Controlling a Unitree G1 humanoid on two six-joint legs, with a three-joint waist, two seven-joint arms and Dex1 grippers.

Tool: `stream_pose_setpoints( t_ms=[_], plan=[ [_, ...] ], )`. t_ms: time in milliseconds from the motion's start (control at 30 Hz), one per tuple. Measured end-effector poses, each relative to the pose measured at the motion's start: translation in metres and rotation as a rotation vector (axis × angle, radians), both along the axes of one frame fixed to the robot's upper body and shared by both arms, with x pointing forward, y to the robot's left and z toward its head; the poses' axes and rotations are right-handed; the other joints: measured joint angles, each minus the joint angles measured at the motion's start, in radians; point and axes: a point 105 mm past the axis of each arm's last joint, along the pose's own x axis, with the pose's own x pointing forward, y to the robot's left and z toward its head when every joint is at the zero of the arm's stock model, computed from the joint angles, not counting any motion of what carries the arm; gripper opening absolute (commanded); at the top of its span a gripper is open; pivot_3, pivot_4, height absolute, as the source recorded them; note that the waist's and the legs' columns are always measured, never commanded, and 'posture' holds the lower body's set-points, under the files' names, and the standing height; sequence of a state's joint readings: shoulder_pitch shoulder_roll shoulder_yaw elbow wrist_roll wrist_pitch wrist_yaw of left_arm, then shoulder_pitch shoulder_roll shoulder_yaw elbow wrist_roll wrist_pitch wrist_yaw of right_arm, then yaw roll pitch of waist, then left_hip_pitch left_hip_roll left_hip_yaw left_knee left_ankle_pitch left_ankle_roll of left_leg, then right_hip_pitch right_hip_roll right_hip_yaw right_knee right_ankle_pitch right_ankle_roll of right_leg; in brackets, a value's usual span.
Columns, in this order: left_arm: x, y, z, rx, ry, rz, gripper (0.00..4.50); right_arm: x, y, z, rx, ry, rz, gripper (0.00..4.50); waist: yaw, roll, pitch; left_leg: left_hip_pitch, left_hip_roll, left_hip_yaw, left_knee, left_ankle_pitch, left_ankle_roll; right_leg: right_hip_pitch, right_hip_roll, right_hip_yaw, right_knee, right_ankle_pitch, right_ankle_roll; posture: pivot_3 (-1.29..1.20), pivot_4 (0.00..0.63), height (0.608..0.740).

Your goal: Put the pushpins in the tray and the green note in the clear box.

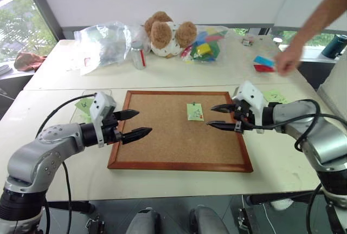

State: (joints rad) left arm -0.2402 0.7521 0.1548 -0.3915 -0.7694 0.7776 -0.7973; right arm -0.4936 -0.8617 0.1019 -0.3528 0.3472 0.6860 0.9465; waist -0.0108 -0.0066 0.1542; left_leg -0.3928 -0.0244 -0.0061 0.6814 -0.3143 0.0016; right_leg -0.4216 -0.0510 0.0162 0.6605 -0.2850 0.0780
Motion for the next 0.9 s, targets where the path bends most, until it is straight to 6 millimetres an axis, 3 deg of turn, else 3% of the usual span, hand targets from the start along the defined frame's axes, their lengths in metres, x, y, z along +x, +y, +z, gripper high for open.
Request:
stream_pose_setpoints(
  t_ms=[600,900],
  plan=[
    [0.006,0.006,0.001,-0.02,-0.021,0.041,4.46,0.012,-0.001,-0.004,0.002,-0.023,-0.038,2.34,0.0,0.0,0.0,0.0,0.0,0.0,0.0,0.0,0.0,0.0,0.0,0.0,0.0,0.0,0.0,0.0,0.15,0.74],
    [0.012,-0.007,-0.015,0.009,-0.046,0.055,4.46,0.016,0.001,-0.003,0.005,-0.039,-0.052,2.34,0.0,0.0,0.0,0.0,0.0,0.0,0.0,0.0,0.0,0.0,0.0,0.0,0.0,0.0,0.0,0.0,0.15,0.74]
  ],
)
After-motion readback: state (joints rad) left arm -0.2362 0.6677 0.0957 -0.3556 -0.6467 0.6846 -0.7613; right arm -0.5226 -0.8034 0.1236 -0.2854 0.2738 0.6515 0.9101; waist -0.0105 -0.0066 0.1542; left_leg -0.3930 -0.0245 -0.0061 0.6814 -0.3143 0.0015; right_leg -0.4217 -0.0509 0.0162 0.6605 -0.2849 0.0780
